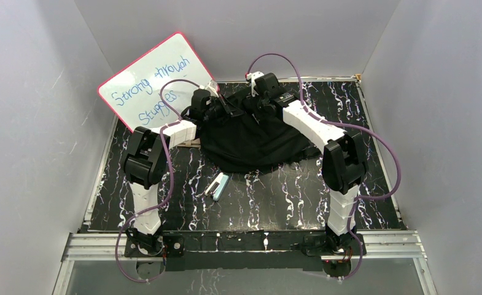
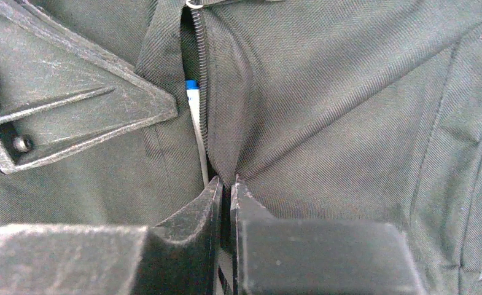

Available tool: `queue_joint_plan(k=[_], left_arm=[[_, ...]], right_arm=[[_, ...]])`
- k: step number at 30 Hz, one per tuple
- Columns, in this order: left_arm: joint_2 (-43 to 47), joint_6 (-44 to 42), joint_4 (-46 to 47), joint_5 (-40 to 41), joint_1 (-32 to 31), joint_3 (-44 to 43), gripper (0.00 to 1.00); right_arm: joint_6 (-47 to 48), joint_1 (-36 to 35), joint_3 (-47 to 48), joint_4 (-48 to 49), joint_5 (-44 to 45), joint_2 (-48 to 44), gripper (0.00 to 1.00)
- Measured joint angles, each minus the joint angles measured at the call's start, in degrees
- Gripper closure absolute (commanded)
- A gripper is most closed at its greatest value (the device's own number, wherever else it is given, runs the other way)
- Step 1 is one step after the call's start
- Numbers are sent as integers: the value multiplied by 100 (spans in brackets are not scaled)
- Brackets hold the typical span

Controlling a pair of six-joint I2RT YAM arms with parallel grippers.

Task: Pack the student bag
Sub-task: Zip the student bag at the center of the board.

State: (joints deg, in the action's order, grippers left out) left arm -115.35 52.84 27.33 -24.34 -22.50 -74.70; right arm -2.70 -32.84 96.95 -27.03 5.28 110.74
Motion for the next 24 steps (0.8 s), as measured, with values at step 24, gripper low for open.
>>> queue_joint_plan(k=[24], left_arm=[[0, 109, 363, -306, 92, 157, 100]], right_arm=[[-177, -15, -192, 52, -109, -367, 44]])
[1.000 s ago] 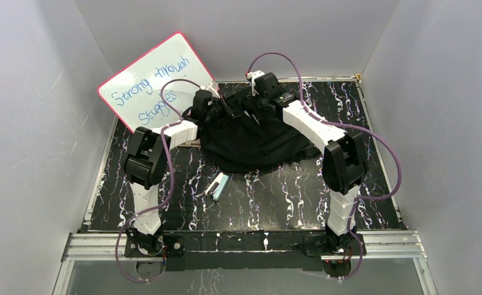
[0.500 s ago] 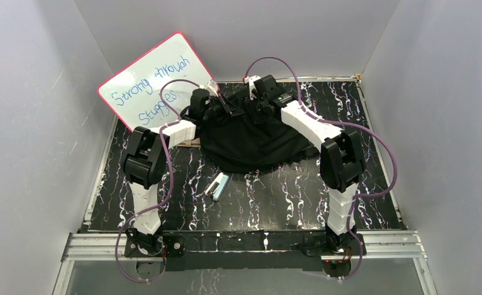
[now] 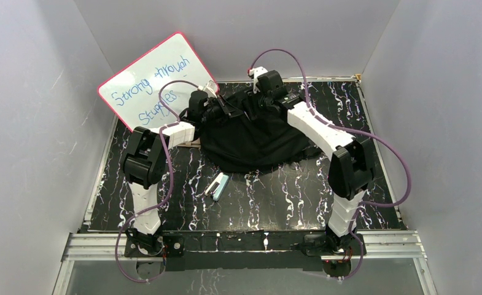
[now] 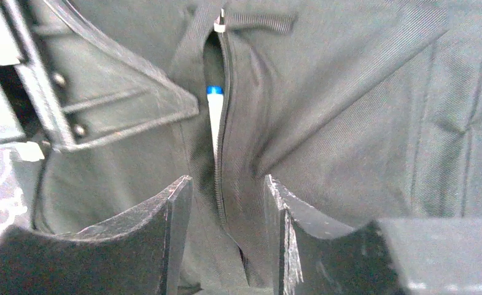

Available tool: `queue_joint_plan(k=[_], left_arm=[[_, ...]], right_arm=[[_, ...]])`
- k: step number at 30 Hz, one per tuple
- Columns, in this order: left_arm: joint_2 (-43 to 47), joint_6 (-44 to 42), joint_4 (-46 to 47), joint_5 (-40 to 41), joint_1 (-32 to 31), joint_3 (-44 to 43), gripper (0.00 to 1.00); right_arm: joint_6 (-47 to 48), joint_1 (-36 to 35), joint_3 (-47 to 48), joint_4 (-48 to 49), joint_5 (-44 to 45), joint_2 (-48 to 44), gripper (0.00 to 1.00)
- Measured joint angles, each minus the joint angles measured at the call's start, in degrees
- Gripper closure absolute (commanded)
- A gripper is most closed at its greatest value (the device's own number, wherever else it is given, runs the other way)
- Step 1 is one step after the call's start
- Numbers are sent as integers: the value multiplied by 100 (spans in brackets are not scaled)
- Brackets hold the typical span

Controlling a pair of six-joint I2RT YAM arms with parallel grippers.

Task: Pack the student bag
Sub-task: Zip the student bag at the center of the board.

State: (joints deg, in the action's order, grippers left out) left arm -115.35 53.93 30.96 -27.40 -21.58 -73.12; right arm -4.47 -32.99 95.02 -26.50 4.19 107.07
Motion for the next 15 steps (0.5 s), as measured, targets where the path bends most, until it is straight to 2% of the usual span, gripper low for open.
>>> queue_joint_plan(k=[7, 15], left_arm=[[4, -15, 234, -24, 17, 251, 100], [4, -15, 313, -79, 35, 286, 100]], right_arm=[[-564, 205, 76, 422, 74, -203, 35], [-1563, 800, 352, 619, -708, 249, 38]])
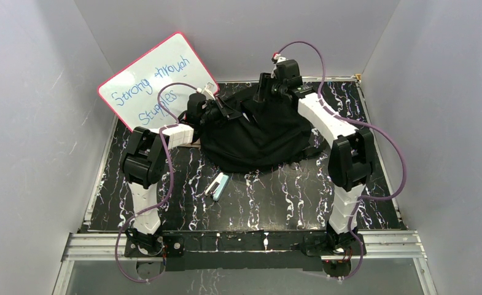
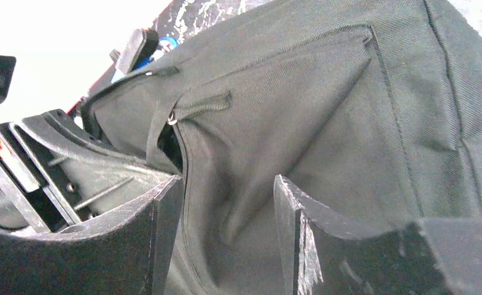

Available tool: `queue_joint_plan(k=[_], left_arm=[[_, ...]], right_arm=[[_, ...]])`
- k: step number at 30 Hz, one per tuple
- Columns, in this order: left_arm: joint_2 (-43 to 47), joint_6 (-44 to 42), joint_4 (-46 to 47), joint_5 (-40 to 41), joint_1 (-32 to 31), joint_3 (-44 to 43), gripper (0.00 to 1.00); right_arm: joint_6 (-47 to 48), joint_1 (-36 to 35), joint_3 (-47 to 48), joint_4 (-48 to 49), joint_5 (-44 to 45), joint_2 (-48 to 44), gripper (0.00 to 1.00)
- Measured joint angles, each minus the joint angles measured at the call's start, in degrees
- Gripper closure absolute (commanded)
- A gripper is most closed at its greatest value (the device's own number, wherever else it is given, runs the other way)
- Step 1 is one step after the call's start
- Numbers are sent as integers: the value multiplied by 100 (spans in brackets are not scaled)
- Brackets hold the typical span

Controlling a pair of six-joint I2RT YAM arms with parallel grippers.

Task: Pack the student bag
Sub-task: Zip the student bag at the center of the board.

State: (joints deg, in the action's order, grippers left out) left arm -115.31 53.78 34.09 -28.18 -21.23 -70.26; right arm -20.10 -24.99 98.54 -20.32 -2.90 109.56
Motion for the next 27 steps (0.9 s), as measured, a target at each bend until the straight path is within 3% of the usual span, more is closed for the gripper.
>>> queue_joint_plan(k=[12, 27], left_arm=[[0, 2, 11, -61, 7, 2, 100], [0, 87, -2, -177, 9, -79, 100]], right_arm=[[-1233, 192, 358, 555, -1163, 883, 43], [-2100, 326, 452, 1158, -1530, 1191, 46]])
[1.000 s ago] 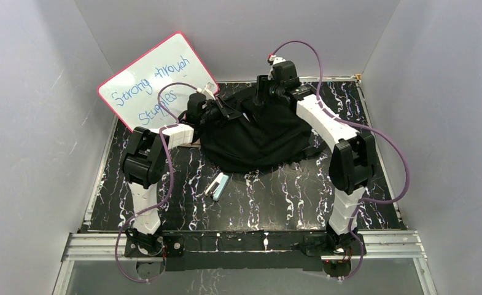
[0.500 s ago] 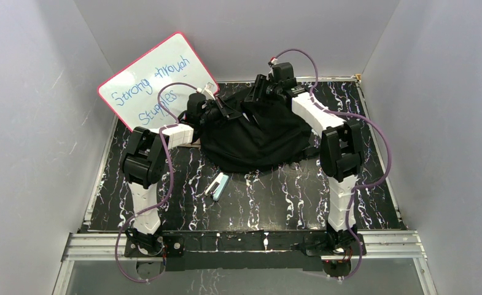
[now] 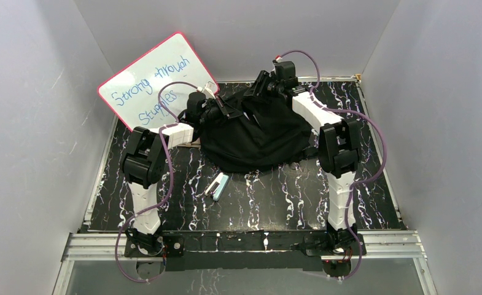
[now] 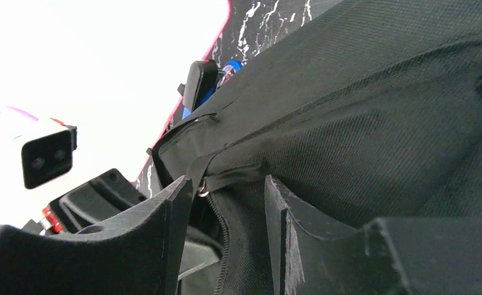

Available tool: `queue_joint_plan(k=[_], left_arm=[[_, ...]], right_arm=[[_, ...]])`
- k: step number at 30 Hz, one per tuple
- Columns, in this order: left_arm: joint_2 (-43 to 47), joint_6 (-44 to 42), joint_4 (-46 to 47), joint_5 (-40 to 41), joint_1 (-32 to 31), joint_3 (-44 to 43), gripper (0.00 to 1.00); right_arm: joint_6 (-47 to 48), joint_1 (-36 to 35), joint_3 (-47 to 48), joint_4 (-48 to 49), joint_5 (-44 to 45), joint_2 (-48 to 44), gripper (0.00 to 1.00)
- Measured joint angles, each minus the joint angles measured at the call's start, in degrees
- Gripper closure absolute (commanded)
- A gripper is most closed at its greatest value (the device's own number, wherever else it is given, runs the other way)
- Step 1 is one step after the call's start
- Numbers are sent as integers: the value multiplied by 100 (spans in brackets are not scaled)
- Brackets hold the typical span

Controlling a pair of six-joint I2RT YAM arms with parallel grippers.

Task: Pack the student bag
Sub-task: Zip the student bag at the center of the board.

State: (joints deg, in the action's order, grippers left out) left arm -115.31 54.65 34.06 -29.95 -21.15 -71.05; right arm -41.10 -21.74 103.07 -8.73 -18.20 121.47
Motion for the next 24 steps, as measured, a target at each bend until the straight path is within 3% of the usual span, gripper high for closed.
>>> queue_joint_plan(k=[24], left_arm=[[0, 22, -24, -57, 4, -39, 100]], right_arm=[[-844, 164, 249, 339, -511, 654, 55]])
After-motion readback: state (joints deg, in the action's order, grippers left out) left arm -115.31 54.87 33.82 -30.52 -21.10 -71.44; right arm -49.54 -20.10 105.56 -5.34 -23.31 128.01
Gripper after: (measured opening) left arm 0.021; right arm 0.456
